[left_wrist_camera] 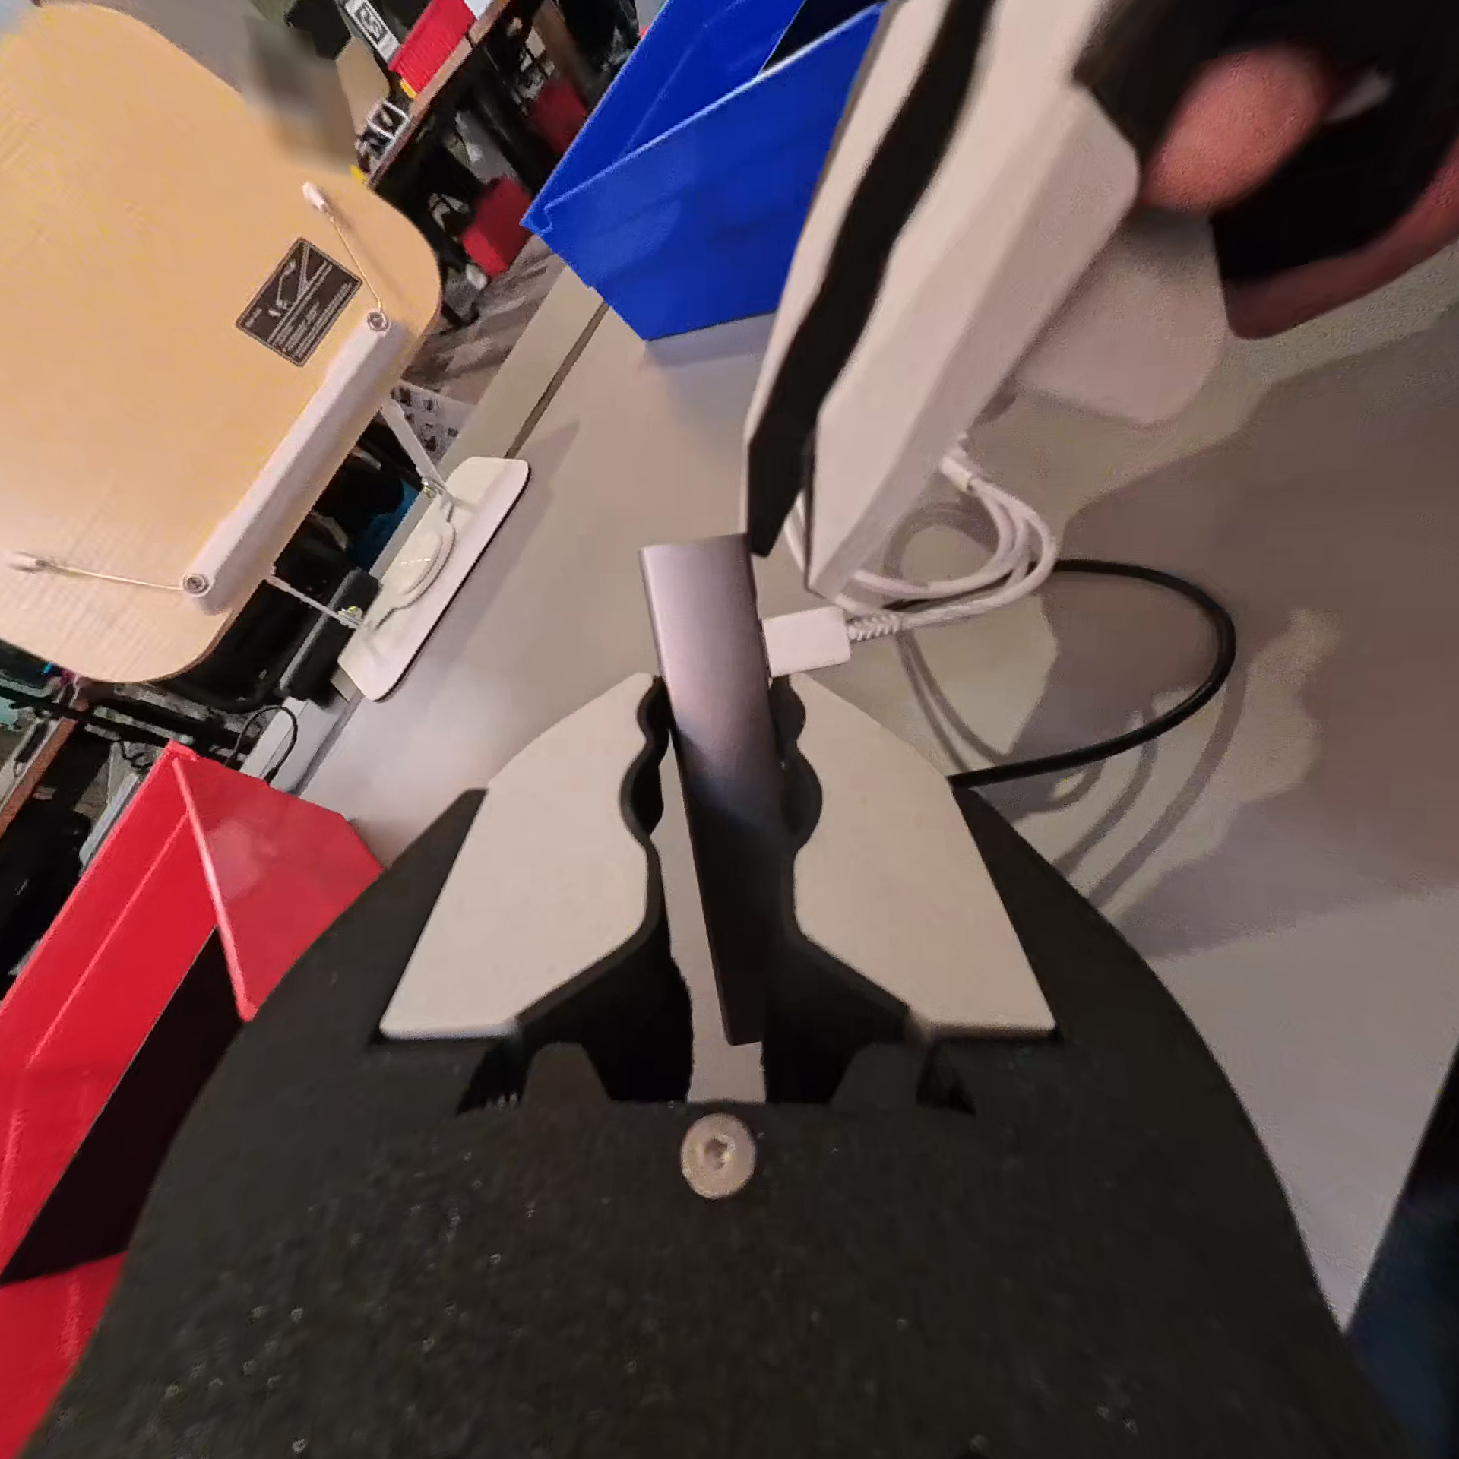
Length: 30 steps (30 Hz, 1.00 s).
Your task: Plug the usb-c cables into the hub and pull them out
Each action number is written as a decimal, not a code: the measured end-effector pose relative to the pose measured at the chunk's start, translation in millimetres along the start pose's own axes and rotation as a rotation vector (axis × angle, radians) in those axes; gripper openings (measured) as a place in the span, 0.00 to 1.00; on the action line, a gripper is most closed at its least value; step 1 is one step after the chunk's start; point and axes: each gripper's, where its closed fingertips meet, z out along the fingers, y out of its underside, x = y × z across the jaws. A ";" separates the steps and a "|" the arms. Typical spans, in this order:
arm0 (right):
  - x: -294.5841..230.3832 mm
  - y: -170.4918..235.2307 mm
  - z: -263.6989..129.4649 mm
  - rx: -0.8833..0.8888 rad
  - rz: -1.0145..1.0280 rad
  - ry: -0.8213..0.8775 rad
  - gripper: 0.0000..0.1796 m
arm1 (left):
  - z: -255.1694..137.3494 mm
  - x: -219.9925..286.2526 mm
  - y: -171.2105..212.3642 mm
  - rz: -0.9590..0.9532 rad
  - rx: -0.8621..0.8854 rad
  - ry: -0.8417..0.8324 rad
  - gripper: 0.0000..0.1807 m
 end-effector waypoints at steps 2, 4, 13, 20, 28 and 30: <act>-10.9 -7.9 -1.8 -0.001 0.141 -0.183 0.20 | 0.0 4.1 -3.3 0.018 0.010 0.003 0.14; -15.5 -10.2 -1.1 -0.023 0.227 -0.293 0.20 | -0.7 5.6 -7.4 0.074 0.022 -0.025 0.14; 38.6 -41.2 -14.4 -0.085 0.079 -0.055 0.05 | -11.1 -21.6 0.3 -0.092 0.009 -0.240 0.19; 81.7 -181.5 -94.6 0.139 -0.014 0.021 0.05 | -19.8 -28.5 43.7 -0.264 -0.093 -0.197 0.16; 148.8 -292.0 -191.0 0.327 -0.052 0.112 0.05 | -26.1 -34.3 55.8 -0.254 -0.129 -0.240 0.13; 168.0 -305.8 -215.3 0.362 -0.057 0.147 0.05 | -26.2 -36.4 57.7 -0.269 -0.129 -0.240 0.13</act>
